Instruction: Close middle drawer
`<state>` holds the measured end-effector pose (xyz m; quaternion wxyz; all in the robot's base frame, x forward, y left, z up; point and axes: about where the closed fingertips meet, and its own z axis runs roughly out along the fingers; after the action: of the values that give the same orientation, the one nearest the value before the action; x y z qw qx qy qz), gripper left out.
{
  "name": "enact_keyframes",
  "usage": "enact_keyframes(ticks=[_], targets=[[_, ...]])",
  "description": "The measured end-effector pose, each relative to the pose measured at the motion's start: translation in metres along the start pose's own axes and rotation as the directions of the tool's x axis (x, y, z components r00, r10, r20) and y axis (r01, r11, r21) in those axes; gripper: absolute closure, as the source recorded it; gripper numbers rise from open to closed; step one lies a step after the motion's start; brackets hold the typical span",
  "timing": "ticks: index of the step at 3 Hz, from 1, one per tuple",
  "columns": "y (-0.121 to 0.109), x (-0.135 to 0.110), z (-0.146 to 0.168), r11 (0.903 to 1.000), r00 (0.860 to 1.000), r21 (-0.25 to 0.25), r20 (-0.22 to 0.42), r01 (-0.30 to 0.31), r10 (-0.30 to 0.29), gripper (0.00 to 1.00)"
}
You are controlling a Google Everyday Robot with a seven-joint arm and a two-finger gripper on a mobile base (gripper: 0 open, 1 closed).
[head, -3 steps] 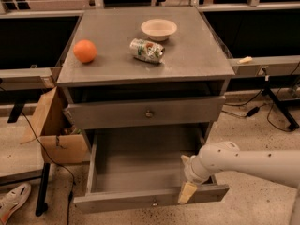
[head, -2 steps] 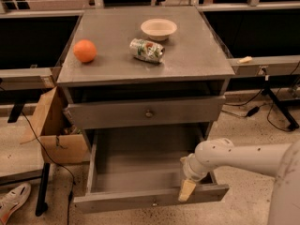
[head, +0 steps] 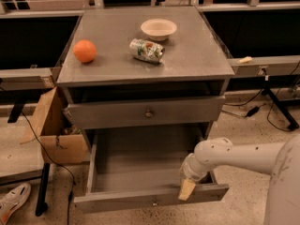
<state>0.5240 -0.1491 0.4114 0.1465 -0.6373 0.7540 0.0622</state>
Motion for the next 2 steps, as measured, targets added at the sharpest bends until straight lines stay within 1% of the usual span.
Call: enact_keyframes(ticks=[1,2], targets=[[0.0028,0.0004,-0.0027,1.0,1.0,0.0,0.0,0.0,0.0,0.87],[0.0069,0.0009,-0.0063,1.0,1.0,0.0,0.0,0.0,0.0,1.0]])
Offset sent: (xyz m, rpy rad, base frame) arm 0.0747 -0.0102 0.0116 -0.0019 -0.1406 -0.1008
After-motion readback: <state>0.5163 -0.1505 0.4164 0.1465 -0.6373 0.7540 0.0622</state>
